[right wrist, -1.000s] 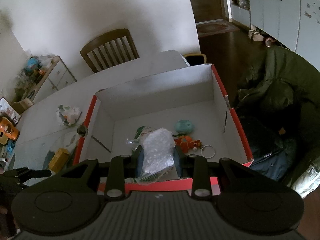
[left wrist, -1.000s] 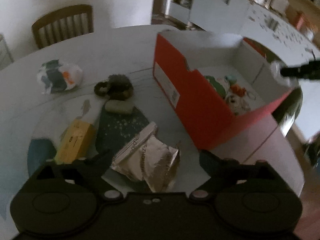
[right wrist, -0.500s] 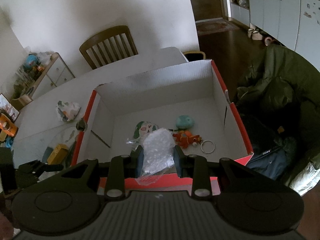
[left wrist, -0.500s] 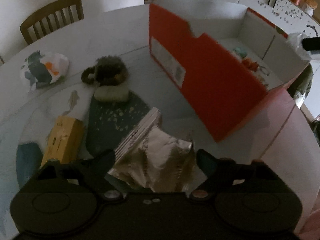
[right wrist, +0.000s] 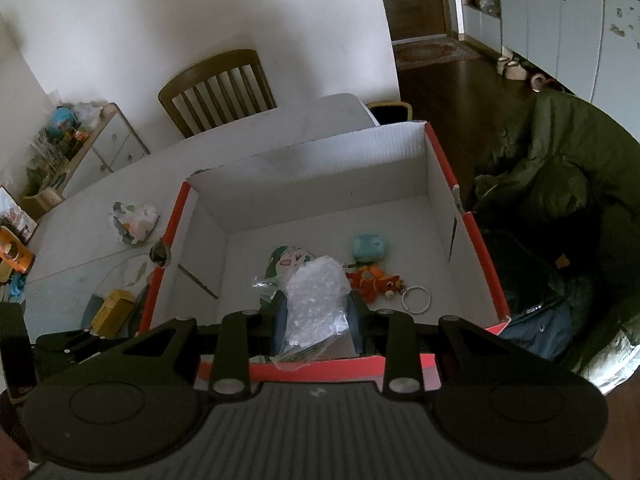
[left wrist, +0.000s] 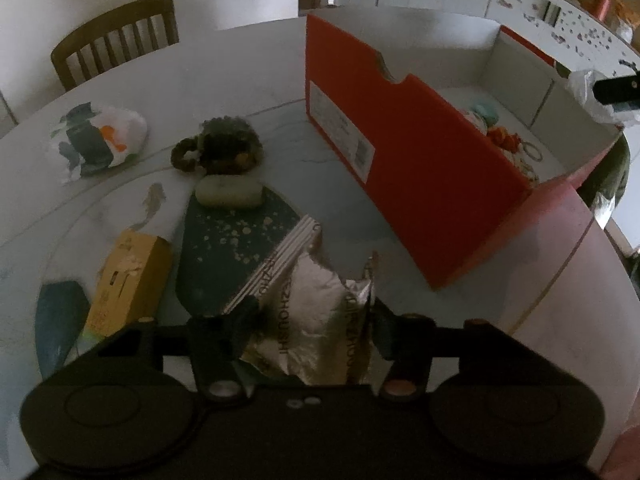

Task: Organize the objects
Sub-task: 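Lower the silver bag into the box with the left gripper while the right lowers the bubble-wrap bag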

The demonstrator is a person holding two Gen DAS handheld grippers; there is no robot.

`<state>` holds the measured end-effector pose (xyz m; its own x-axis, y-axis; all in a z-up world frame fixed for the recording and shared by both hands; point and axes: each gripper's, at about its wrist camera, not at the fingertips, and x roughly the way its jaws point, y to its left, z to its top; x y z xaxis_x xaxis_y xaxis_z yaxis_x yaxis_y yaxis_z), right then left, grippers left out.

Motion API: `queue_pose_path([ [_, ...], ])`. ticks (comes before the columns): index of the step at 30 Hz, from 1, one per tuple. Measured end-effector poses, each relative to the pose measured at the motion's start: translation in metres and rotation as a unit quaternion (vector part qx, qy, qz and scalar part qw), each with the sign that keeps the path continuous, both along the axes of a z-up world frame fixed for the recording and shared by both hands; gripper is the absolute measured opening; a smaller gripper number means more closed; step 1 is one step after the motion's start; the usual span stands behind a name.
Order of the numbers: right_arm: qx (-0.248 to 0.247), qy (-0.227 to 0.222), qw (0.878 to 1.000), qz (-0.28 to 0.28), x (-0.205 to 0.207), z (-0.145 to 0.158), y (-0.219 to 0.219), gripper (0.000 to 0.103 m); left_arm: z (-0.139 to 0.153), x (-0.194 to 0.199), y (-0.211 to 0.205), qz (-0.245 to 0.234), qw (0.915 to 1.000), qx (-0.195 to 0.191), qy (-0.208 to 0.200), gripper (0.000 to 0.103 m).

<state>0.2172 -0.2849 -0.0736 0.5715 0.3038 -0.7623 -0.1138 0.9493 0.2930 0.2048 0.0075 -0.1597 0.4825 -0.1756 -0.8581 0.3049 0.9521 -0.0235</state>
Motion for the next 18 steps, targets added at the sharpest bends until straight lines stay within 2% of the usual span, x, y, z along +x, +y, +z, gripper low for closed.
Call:
queue_pose_path([
  [7,0.002,-0.001,1.0,0.009,0.008,-0.001,-0.001,0.031,0.009,-0.005,0.005,0.018,0.9997,-0.017,-0.005,0.045],
  [12,0.005,-0.003,1.0,0.016,0.013,-0.001,-0.002,0.031,0.016,-0.01,0.011,0.045,0.9984,-0.032,-0.008,0.044],
  [18,0.005,0.002,1.0,0.019,0.019,-0.004,-0.005,0.031,0.045,-0.016,0.013,0.064,0.9961,-0.054,-0.028,0.044],
])
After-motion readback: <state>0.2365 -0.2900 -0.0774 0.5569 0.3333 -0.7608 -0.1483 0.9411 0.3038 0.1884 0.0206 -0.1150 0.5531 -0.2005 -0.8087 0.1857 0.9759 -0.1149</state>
